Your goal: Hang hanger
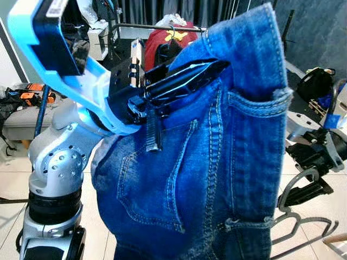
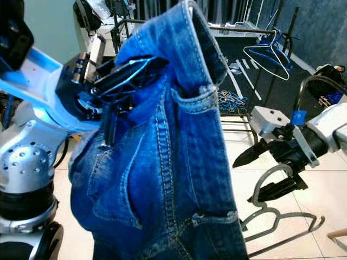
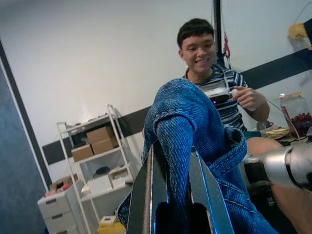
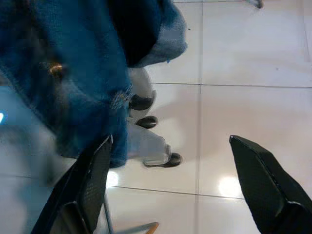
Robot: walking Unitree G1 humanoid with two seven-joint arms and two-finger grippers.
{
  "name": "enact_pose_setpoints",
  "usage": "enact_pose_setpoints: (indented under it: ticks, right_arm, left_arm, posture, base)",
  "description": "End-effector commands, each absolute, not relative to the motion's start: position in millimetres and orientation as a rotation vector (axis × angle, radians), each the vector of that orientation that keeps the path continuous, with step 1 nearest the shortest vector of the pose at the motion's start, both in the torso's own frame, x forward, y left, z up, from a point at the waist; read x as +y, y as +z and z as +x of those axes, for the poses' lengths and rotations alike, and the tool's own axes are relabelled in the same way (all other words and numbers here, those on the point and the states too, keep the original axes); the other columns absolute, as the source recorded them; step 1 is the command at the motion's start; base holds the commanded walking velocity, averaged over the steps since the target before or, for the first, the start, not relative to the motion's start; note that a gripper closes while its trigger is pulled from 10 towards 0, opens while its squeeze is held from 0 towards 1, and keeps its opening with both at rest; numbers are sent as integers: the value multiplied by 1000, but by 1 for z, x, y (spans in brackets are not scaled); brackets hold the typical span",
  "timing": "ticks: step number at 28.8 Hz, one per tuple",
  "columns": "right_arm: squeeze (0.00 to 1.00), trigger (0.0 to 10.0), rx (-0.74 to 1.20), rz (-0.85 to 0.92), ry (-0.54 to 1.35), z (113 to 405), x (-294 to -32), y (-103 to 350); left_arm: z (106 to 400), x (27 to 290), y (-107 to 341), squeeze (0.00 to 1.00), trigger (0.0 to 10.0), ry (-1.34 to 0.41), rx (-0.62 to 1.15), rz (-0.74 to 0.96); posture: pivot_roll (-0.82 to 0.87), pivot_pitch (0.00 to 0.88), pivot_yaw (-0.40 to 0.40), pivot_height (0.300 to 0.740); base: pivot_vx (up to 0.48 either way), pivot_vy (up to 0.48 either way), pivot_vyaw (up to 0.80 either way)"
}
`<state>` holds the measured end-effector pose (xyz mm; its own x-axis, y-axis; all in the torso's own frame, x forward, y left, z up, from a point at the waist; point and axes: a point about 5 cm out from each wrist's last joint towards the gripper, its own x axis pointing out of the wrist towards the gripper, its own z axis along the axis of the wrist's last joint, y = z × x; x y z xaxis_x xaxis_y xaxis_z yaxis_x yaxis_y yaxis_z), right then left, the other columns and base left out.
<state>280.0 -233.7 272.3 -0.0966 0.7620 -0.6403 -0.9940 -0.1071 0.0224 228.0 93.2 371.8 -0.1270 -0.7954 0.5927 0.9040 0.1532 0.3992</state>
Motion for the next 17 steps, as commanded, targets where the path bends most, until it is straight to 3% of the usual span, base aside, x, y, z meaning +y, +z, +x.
enact_pose_setpoints:
  ticks: [1, 4, 5, 6, 7, 11, 12, 17]
  right_arm:
    - [0, 10000, 510, -583, 1611, 284, -232, 270]
    - [0, 10000, 466, -547, 1626, 286, -228, 268]
    - [0, 7765, 439, -508, 1649, 285, -224, 268]
    - [0, 7765, 420, -480, 1664, 284, -222, 268]
    - [0, 1059, 402, -448, 1680, 283, -219, 268]
    - [0, 1059, 392, -428, 1692, 282, -217, 269]
    - [0, 0, 392, -417, 1711, 279, -215, 269]
    - [0, 0, 414, -438, 1716, 276, -215, 269]
  left_arm:
    - [227, 98, 380, 0, 0, -1426, -918, -165]
    - [228, 99, 381, 0, 0, -1415, -925, -171]
    - [228, 99, 381, 0, 0, -1411, -926, -173]
    - [228, 99, 381, 0, 0, -1409, -927, -174]
    - [229, 99, 381, 0, 0, -1407, -928, -173]
    - [229, 99, 380, 0, 0, -1407, -928, -173]
    - [229, 100, 380, 0, 0, -1404, -930, -173]
    - [230, 101, 380, 0, 0, -1383, -944, -171]
  posture:
    - [-135, 0, -58, 740]
    - [-130, 0, -54, 740]
    - [-128, 0, -48, 740]
    - [-128, 0, -48, 740]
    - [-128, 0, -43, 740]
    - [-128, 0, -43, 740]
    - [-130, 0, -41, 740]
    - [-133, 0, -46, 740]
  base:
    - [0, 0, 0]
    - [0, 0, 0]
    - [0, 0, 0]
    - [0, 0, 0]
    - [0, 0, 0]
    - [0, 0, 0]
    - [0, 0, 0]
    - [0, 0, 0]
